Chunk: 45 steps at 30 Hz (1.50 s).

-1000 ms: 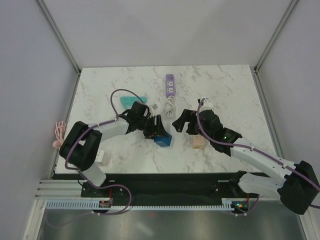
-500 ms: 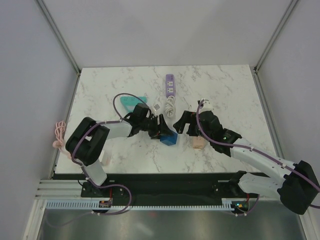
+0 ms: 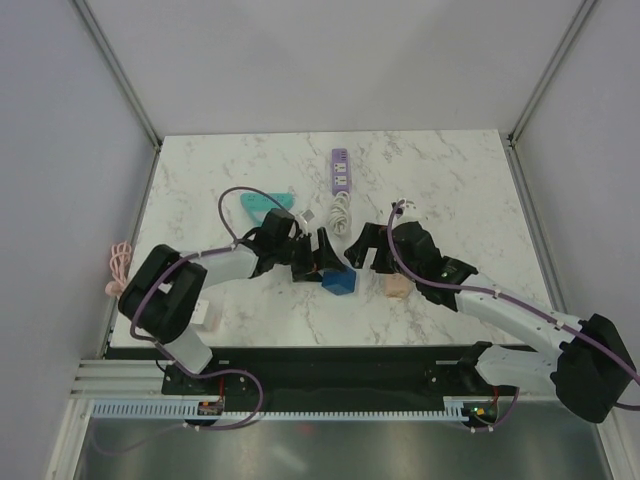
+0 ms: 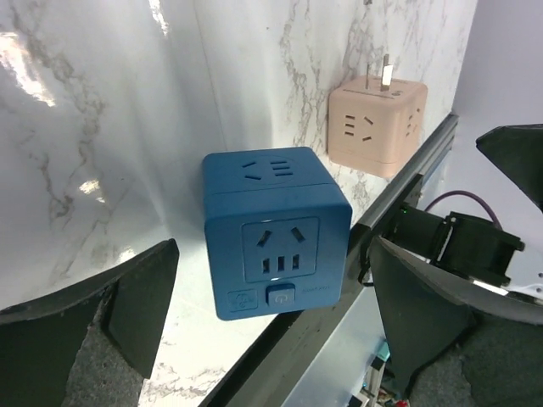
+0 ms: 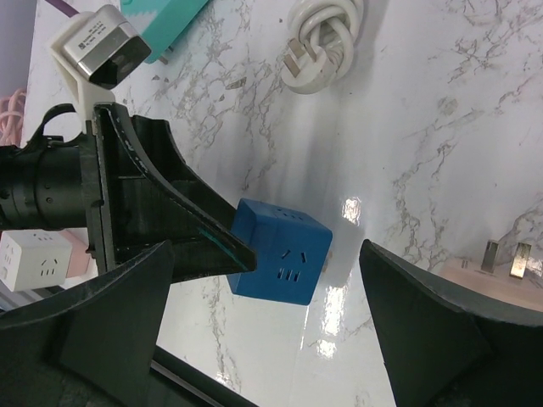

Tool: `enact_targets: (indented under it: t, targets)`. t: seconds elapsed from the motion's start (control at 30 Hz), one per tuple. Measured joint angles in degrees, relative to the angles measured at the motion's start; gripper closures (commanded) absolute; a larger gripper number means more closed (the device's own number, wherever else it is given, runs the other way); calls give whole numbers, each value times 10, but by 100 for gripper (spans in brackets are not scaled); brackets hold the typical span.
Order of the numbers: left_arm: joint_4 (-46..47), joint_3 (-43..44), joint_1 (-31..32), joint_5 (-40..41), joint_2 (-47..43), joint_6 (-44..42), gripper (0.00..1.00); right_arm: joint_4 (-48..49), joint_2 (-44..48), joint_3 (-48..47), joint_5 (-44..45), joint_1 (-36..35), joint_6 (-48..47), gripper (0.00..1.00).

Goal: Pull the plug off the socket

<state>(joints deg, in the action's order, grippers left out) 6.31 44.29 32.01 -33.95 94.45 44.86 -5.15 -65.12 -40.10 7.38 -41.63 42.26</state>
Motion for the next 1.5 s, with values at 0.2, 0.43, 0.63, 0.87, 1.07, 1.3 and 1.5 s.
enact_targets:
  t: [0.2, 0.43, 0.63, 0.87, 1.07, 1.3, 1.5]
  targets:
    - [-105, 9, 0, 66, -63, -29, 0, 4, -9, 0, -7, 0, 1, 2]
    - [-259, 50, -4, 215, -193, -51, 0, 6, -14, 0, -12, 0, 2, 2]
    - [-420, 80, -69, 353, -289, -28, 0, 13, -21, 0, -15, -3, 2, 2]
    - [-584, 87, -259, 466, -346, 9, 0, 15, -29, 0, -15, -12, 2, 2]
    - [-679, 106, -361, 553, -323, 33, 0, 14, -70, -6, -20, -33, 1, 2]
    - [-718, 106, -438, 605, -333, 75, 0, 12, -102, -31, -26, -56, 1, 2]
    - [-742, 107, -448, 638, -332, 124, 0, 8, -116, -39, -32, -70, 0, 2]
